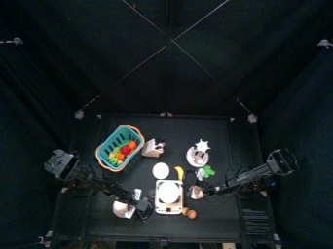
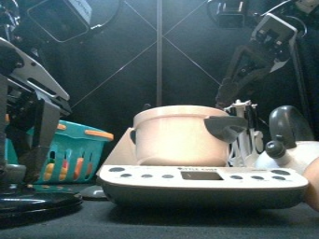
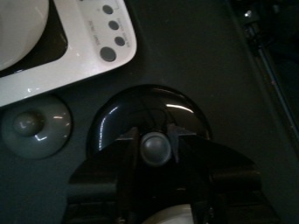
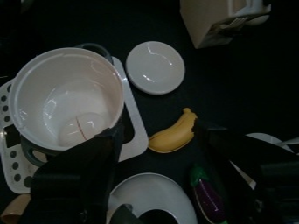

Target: Grab pot lid

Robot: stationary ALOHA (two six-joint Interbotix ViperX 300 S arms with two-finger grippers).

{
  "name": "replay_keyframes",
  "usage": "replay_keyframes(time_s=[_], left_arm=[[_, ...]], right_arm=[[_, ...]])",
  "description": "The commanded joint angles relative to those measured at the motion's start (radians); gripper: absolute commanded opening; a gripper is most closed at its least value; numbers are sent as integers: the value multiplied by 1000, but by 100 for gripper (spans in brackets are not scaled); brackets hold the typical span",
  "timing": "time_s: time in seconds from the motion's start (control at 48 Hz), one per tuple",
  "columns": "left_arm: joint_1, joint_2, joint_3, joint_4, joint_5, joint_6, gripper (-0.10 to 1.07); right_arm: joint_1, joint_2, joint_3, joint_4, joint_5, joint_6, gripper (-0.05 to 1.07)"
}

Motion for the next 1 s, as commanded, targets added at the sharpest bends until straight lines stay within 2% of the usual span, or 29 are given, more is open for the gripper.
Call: replay_keyframes(time_s=[0.0, 0.438, 0.979], left_arm=[[3, -14, -9, 0, 6, -2, 59], [9, -126, -9, 3, 6, 2, 58], [11, -170, -8, 25, -3, 2, 58]], right_arm=[[-2, -15, -8, -3, 2, 2, 95], [-2, -15, -8, -3, 2, 2, 95], [0, -15, -8, -3, 0, 2, 95]])
